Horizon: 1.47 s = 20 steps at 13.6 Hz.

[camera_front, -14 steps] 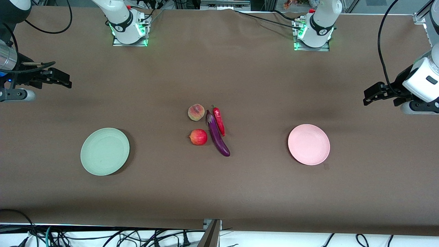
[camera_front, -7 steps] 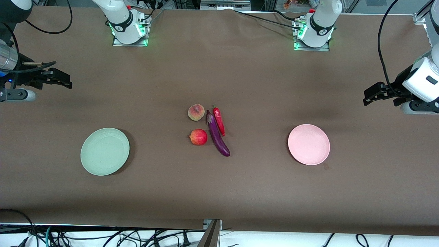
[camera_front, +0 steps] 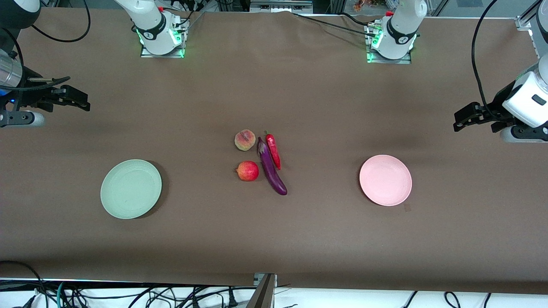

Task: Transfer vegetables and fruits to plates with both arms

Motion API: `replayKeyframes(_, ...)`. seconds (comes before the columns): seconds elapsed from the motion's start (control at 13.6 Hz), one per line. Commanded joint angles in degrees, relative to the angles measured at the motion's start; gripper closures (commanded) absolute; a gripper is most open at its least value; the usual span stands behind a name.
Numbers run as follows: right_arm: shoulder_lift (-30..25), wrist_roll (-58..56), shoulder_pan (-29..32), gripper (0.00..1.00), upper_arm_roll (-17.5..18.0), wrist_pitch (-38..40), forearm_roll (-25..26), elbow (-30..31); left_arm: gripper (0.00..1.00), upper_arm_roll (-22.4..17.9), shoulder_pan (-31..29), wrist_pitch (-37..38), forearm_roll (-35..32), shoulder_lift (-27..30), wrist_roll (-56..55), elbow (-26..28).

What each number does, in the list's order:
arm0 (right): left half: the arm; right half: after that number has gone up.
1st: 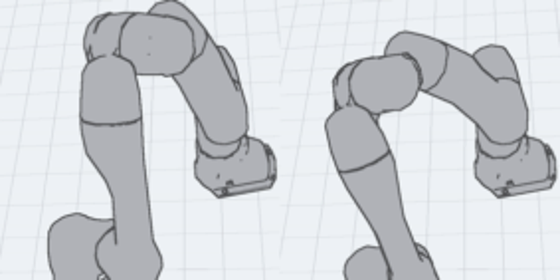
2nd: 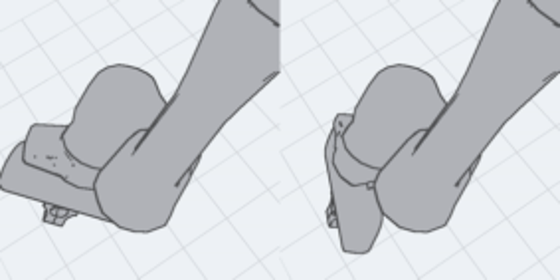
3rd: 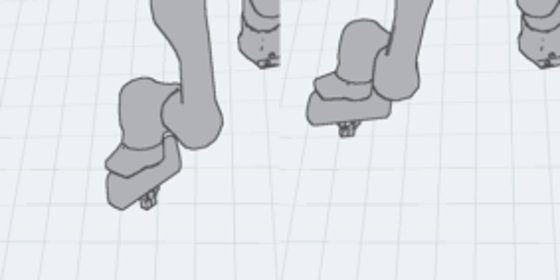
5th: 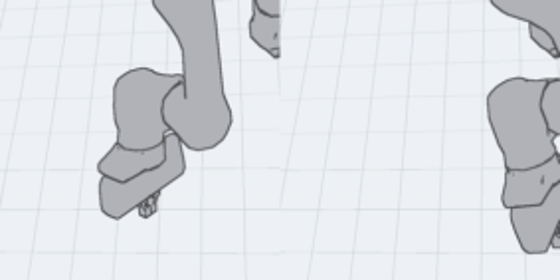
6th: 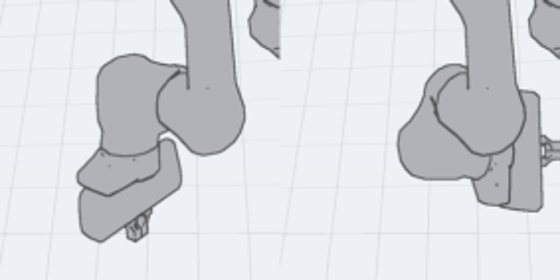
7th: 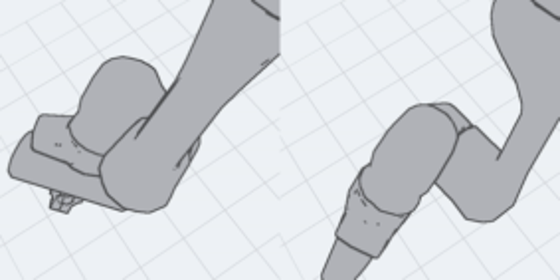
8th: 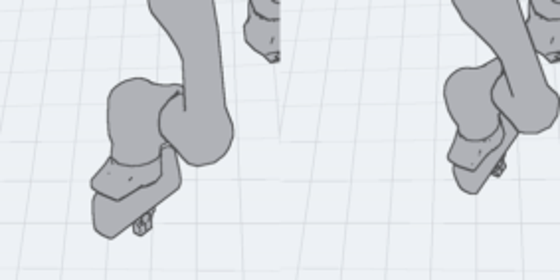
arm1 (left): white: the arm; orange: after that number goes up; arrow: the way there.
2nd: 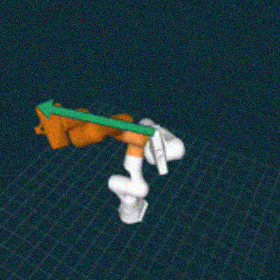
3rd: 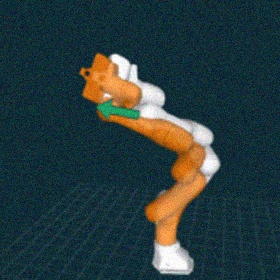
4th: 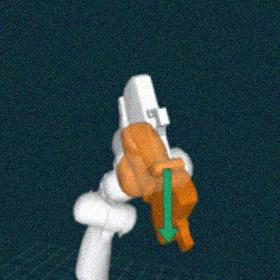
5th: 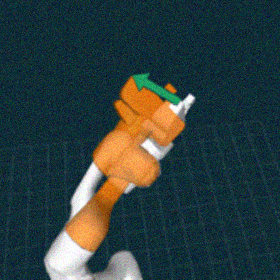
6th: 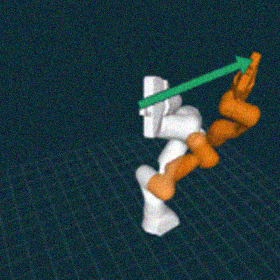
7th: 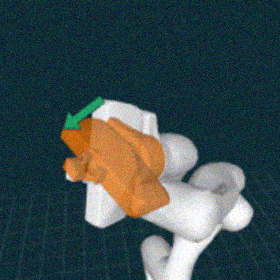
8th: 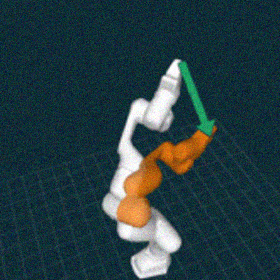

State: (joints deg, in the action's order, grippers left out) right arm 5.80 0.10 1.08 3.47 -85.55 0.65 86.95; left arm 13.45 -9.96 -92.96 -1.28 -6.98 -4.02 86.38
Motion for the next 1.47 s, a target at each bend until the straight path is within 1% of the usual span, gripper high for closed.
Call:
replayKeyframes(0.0, 1.0, 0.0, -0.2, 0.0, -0.2, 0.3, -0.6, -1.5, 0.0, 0.4, -0.7, 0.4, 1.3, 0.5, 0.8, 0.3)
replayKeyframes(0.88, 1.1, 0.2, -0.1, 0.0, -0.3, 1.0, -0.6, -1.3, 0.0, 0.4, -0.7, 0.4, 1.3, 0.5, 0.8, 0.3)
replayKeyframes(1.17, 2.1, 0.2, 0.4, 0.0, -0.7, 0.5, -0.7, -1.3, 0.0, 0.8, -0.5, 0.4, 1.3, 0.6, 0.9, 0.2)
replayKeyframes(1.39, 2.0, -0.2, 0.0, 0.0, -0.6, 0.6, -0.3, -1.4, 0.0, 0.8, -0.5, 0.4, 2.6, 0.6, 0.9, 0.1)
